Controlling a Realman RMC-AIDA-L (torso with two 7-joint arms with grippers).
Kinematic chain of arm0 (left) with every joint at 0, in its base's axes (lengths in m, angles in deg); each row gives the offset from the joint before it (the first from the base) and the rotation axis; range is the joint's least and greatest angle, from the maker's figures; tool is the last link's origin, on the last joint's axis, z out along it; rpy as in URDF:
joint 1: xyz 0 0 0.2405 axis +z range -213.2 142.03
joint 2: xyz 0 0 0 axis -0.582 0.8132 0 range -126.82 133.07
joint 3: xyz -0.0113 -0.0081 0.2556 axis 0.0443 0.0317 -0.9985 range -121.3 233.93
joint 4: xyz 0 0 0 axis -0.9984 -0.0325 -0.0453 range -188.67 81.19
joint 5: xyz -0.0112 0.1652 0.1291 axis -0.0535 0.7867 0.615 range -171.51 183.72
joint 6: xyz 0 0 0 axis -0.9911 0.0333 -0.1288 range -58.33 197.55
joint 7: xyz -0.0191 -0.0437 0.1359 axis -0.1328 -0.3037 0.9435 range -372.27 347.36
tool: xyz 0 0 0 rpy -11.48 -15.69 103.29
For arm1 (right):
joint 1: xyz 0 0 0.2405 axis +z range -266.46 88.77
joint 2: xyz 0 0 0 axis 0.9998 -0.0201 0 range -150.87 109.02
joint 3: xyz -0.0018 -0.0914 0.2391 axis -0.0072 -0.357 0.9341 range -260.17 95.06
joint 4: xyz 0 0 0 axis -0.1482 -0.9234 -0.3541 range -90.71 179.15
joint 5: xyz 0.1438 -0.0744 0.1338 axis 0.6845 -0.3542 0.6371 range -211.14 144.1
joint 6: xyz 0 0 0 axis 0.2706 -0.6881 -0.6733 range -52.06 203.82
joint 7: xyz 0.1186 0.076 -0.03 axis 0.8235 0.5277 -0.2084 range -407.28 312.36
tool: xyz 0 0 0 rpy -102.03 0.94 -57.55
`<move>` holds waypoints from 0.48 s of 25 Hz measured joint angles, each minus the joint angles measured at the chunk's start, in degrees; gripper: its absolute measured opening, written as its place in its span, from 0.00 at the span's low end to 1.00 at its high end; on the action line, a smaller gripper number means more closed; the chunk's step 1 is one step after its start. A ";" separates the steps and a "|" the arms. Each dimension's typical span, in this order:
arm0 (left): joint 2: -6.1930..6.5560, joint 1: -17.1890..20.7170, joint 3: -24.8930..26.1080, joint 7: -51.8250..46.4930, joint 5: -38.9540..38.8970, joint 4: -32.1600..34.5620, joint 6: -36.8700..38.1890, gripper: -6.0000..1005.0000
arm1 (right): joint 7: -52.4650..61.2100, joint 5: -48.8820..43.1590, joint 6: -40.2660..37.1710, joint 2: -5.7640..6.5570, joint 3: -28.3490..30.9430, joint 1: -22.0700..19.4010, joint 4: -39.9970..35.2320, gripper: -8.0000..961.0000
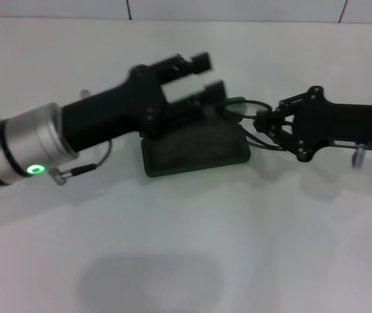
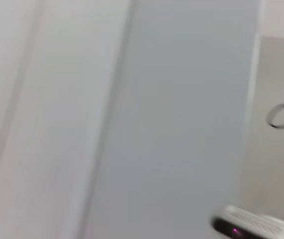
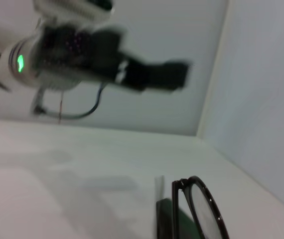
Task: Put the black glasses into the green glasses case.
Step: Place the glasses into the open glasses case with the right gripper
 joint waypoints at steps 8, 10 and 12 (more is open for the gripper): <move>0.31 1.06 1.54 0.07 0.23 -0.41 -0.02 0.62 | -0.07 1.95 17.78 -0.01 -17.71 -2.83 -10.73 0.14; 0.32 1.05 1.57 0.08 0.25 -0.43 -0.01 0.62 | -0.08 1.96 21.01 -0.01 -20.51 -3.56 -12.85 0.15; 0.33 1.01 1.59 0.09 0.27 -0.45 -0.02 0.62 | -0.31 1.62 34.99 -0.02 -30.97 -4.70 -17.56 0.15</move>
